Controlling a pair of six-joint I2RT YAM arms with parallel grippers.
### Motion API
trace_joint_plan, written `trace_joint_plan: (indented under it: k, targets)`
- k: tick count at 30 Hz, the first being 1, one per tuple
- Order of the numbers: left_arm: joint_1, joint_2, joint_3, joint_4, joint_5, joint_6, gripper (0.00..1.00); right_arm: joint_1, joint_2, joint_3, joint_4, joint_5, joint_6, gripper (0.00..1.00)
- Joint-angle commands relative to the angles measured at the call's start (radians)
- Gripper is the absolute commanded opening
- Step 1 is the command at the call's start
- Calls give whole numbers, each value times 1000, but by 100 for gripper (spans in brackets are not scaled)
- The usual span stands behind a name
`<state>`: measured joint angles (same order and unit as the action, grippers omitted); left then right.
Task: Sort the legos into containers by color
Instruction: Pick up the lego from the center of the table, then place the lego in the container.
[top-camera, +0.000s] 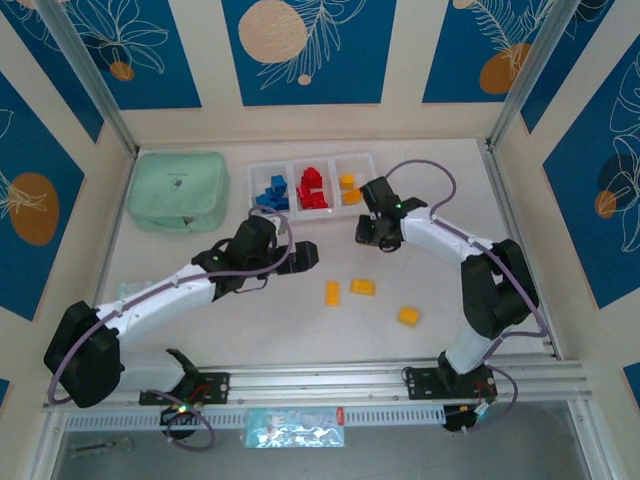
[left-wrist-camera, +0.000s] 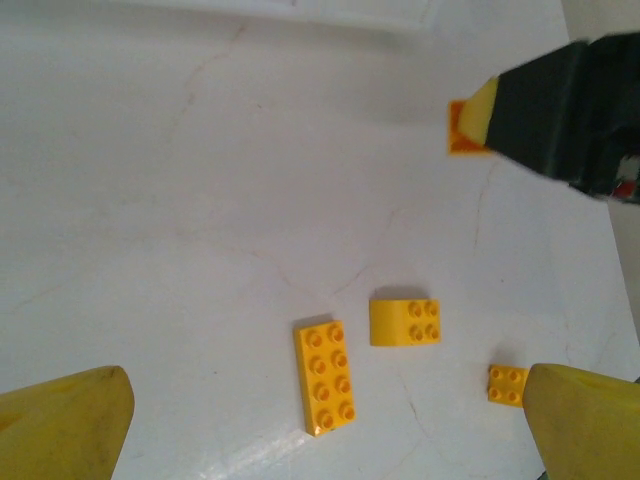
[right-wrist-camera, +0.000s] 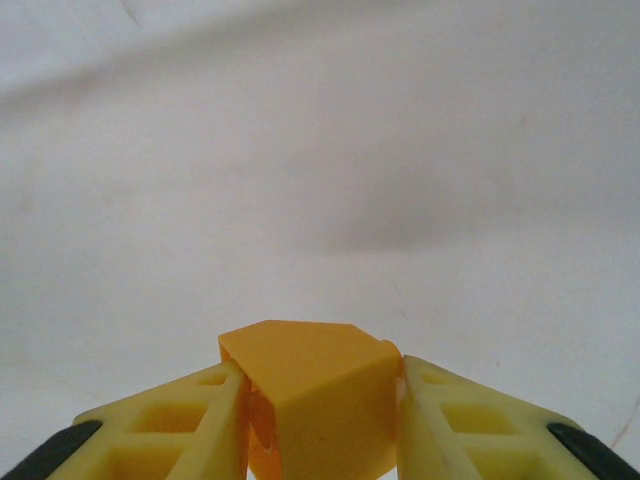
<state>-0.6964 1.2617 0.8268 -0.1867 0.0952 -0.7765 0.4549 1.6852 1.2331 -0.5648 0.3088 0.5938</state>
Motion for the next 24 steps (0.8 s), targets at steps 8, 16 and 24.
trace_joint_plan:
  k: [8, 16, 24]
  targets:
    - [106, -40, 42, -50, 14, 55, 99, -59, 307, 408, -36, 49, -106, 37]
    - [158, -27, 59, -43, 28, 61, 99, -94, 523, 703, -119, 26, -124, 41]
    - [165, -6, 74, -48, 43, 62, 99, -93, 502, 738, -134, 10, -120, 52]
